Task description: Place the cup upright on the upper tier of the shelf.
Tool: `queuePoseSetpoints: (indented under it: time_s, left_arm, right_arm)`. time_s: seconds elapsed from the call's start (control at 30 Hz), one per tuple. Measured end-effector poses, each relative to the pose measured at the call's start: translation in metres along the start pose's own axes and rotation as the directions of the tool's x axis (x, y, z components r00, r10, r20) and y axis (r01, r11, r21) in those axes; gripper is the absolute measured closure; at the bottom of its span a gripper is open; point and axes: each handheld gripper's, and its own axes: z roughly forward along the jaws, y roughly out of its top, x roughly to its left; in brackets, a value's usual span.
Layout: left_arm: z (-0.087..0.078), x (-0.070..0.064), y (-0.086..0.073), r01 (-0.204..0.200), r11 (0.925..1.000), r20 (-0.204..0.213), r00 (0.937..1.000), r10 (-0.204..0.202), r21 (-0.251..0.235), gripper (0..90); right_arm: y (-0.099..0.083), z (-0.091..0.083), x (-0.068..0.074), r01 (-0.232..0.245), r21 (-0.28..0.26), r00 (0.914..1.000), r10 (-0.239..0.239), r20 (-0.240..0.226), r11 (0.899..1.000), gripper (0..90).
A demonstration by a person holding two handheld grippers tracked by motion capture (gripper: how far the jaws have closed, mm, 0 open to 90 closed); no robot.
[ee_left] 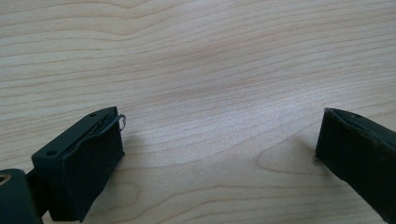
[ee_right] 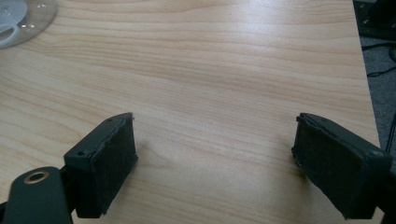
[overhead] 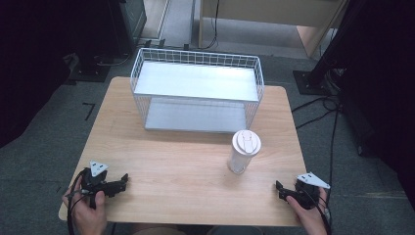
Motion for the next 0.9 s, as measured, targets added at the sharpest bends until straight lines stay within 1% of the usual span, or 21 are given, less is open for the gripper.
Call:
queuePoseSetpoints:
  time_s: [0.17, 0.2, 0.27, 0.33, 0.37, 0.43, 0.5, 0.57, 0.7, 0.77, 0.83, 0.9]
  left_arm:
    - [0.000, 0.000, 0.000, 0.000, 1.0000, 0.000, 1.0000, 0.000, 0.000, 1.1]
    - [0.000, 0.000, 0.000, 0.000, 1.0000, 0.000, 1.0000, 0.000, -0.001, 1.1]
    - [0.000, 0.000, 0.000, 0.000, 1.0000, 0.000, 1.0000, 0.000, 0.000, 1.1]
    - [0.000, 0.000, 0.000, 0.000, 1.0000, 0.000, 1.0000, 0.000, 0.000, 1.1]
    - [0.000, 0.000, 0.000, 0.000, 1.0000, 0.000, 1.0000, 0.000, 0.000, 1.1]
    - [0.000, 0.000, 0.000, 0.000, 1.0000, 0.000, 1.0000, 0.000, 0.000, 1.1]
    - [0.000, 0.000, 0.000, 0.000, 1.0000, 0.000, 1.0000, 0.000, 0.000, 1.1]
    - [0.000, 0.000, 0.000, 0.000, 1.0000, 0.000, 1.0000, 0.000, 0.000, 1.1]
    - [0.000, 0.000, 0.000, 0.000, 1.0000, 0.000, 1.0000, 0.000, 0.000, 1.1]
    - [0.000, 0.000, 0.000, 0.000, 1.0000, 0.000, 1.0000, 0.000, 0.000, 1.1]
    - [0.000, 0.000, 0.000, 0.000, 1.0000, 0.000, 1.0000, 0.000, 0.000, 1.1]
    - [0.000, 0.000, 0.000, 0.000, 1.0000, 0.000, 1.0000, 0.000, 0.000, 1.1]
  right_arm:
    - [0.001, 0.000, 0.000, -0.008, 0.002, 0.9999, 0.008, 0.007, 1.000, 12.7]
    - [0.001, 0.001, -0.001, -0.014, -0.002, 0.9997, 0.015, 0.018, 1.000, 12.0]
    - [0.001, 0.001, -0.002, -0.049, -0.001, 0.9972, 0.049, 0.056, 0.999, 11.3]
    - [0.001, 0.001, 0.000, -0.059, -0.003, 0.9960, 0.059, 0.066, 0.998, 11.3]
    - [0.000, 0.000, 0.000, -0.061, -0.003, 0.9958, 0.061, 0.069, 0.998, 11.3]
    - [0.000, 0.000, 0.001, -0.041, 0.000, 0.9970, 0.041, 0.065, 0.999, 10.3]
    - [0.001, -0.002, 0.002, -0.039, 0.009, 0.9966, 0.038, 0.073, 0.999, 9.8]
    - [0.002, -0.004, 0.003, -0.032, 0.004, 0.9978, 0.032, 0.057, 0.999, 9.7]
    - [0.008, -0.008, 0.005, -0.064, -0.023, 0.9976, 0.065, 0.023, 0.998, 9.7]
    - [0.013, -0.010, 0.010, -0.059, -0.036, 0.9983, 0.059, 0.002, 0.998, 9.7]
    - [0.018, -0.012, 0.015, -0.042, -0.056, 0.9990, 0.042, -0.013, 0.998, 9.7]
    - [0.025, -0.015, 0.021, -0.039, -0.075, 0.9988, 0.037, -0.034, 0.996, 9.7]
